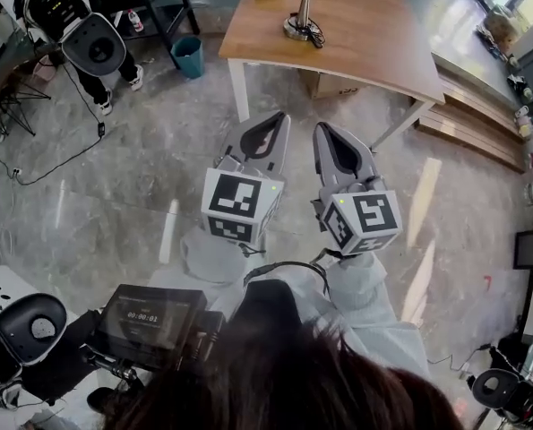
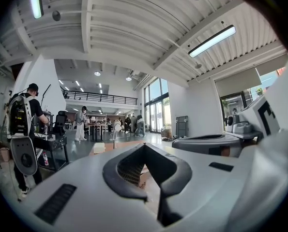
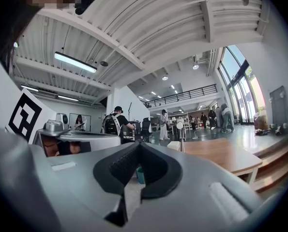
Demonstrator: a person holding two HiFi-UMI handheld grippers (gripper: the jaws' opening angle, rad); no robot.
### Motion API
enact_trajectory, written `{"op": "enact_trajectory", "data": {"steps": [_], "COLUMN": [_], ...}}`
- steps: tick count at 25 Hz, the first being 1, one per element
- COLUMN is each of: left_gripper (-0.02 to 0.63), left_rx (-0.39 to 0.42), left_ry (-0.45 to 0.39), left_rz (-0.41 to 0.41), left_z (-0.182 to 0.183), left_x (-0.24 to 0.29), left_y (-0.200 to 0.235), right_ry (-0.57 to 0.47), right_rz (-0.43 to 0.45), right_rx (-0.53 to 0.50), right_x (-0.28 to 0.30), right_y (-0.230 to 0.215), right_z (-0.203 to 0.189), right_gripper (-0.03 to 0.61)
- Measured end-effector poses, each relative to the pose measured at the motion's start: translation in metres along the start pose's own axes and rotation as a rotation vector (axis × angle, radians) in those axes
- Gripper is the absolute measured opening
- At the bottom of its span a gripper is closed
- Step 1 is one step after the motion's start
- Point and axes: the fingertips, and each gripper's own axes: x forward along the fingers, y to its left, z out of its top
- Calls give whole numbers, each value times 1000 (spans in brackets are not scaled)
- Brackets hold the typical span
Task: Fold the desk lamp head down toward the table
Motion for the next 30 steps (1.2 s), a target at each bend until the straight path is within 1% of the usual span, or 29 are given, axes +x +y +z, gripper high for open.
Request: {"op": "enact_trajectory", "data": {"steps": [4,8,13,17,20,22,25,27,30], "left_gripper": [3,3,3,3,3,3,3,3,3], "left_rx": [22,26,9,-9,-13,-11,-2,-14,-37], "left_ry": [-13,-4,39,49,48,62,77,69,67], "left_rz": [-24,-48,-67,-63,-48,-31,-9,2,3], "left_z": [16,20,5,-11,-16,-17,-10,-5,-5], "left_x": [59,109,180,248,309,353,413,446,487], "left_y": [52,98,137,164,186,203,224,236,255], "right_ry": [-18,-28,8,29,26,24,33,51,85], "right_rz": [-29,-74,-125,-144,-132,-115,-100,-67,-30], "right_rx": [-2,16,36,42,40,41,52,46,26], "right_x": [71,127,185,234,276,306,347,371,409], "right_y": [-31,-63,-116,-170,-217,-251,-305,-332,-362], "right_z": [12,17,3,-16,-18,-15,-10,-8,-14], "right_gripper": [2,2,2,2,2,2,2,2,2]}}
